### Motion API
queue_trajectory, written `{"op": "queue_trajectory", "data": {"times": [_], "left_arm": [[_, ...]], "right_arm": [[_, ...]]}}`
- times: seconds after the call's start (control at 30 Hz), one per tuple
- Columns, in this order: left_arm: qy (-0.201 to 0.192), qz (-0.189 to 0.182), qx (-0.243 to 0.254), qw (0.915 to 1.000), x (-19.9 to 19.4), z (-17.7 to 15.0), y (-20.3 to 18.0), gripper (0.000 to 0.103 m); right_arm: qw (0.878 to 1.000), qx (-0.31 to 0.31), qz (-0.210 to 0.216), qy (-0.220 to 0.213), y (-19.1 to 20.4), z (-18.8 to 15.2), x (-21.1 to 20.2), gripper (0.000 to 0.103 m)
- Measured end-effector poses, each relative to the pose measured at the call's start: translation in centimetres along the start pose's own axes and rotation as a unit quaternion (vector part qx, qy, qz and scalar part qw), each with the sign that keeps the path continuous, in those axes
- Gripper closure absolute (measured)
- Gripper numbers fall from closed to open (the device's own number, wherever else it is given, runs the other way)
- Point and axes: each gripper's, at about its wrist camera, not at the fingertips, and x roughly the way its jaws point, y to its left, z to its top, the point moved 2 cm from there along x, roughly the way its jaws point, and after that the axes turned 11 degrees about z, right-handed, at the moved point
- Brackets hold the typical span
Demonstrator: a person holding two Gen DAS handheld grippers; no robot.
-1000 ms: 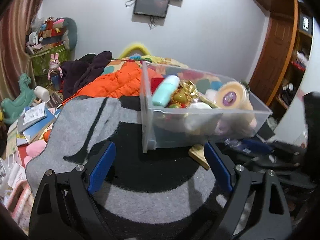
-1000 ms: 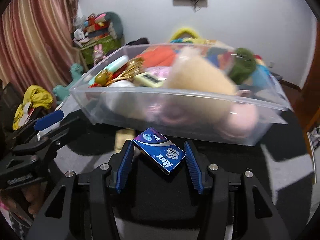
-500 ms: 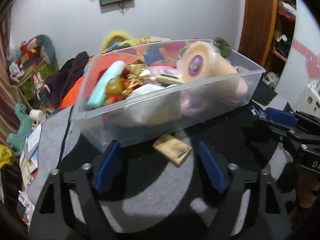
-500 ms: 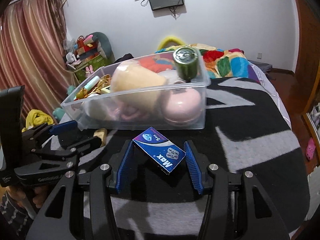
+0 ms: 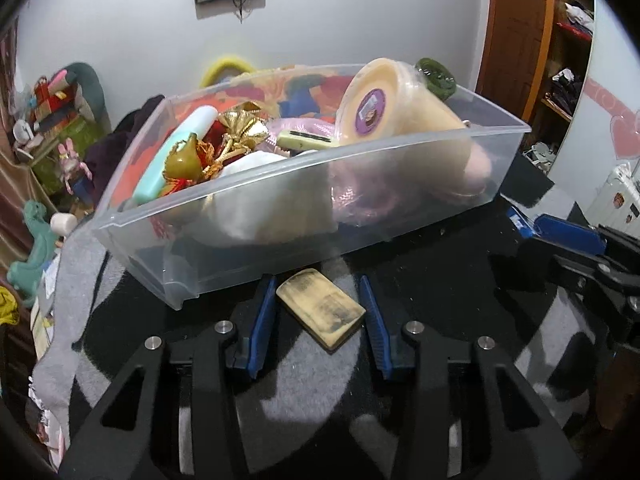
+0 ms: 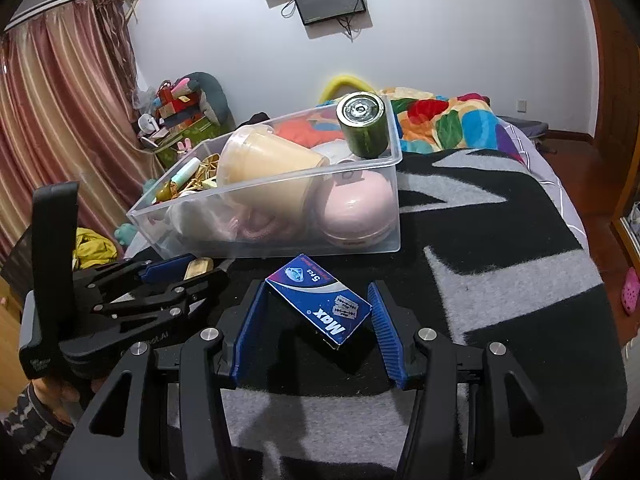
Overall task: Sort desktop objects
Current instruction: 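Grasp the gold tile with the left tool while the right tool holds the Max box, then carry the gold tile and Max box into the clear box and release both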
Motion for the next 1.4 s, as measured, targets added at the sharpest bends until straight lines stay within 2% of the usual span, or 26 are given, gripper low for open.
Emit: {"op": "queue_trajectory", "data": {"times": [0.2, 0.3, 0.47, 0.57, 0.77, 1.0, 1.2, 1.4], "left_arm": [[-0.034, 0.000, -0.016, 0.9993, -1.6, -0.4, 0.6, 0.061], [-0.049, -0.012, -0.027, 0.9984, -2.5, -0.5, 1.1, 0.061], [-0.071, -0.007, -0.029, 0.9970, -3.6, 0.6, 2.3, 0.061], [-0.084, -0.017, -0.035, 0.9957, -4.5, 1.3, 3.2, 0.061], [-0.114, -0.010, -0.035, 0.9928, -5.6, 3.3, 4.1, 0.061], [-0.141, -0.003, -0.043, 0.9890, -5.8, 5.1, 4.5, 0.060], [-0.121, -0.025, -0.076, 0.9894, -3.6, 5.9, 5.2, 0.060], [-0.095, -0.010, -0.098, 0.9906, -0.7, 5.8, 5.9, 0.060]], "right_arm": [[1.000, -0.009, -0.002, -0.001, 0.7, 0.0, -0.1, 0.055], [1.000, -0.013, -0.006, 0.000, 1.1, 0.3, -0.1, 0.055], [0.999, -0.030, -0.017, -0.019, 1.9, 1.5, -1.3, 0.055], [0.998, -0.041, -0.031, -0.027, 2.2, 2.3, -1.9, 0.055], [0.995, -0.063, -0.062, -0.041, 2.1, 4.2, -2.9, 0.055], [0.995, -0.067, -0.061, -0.052, 1.8, 6.4, -2.9, 0.055], [0.996, -0.063, -0.050, -0.043, 1.2, 7.9, -1.5, 0.055], [0.997, -0.060, -0.046, -0.024, 0.5, 8.9, 0.6, 0.055]]}}
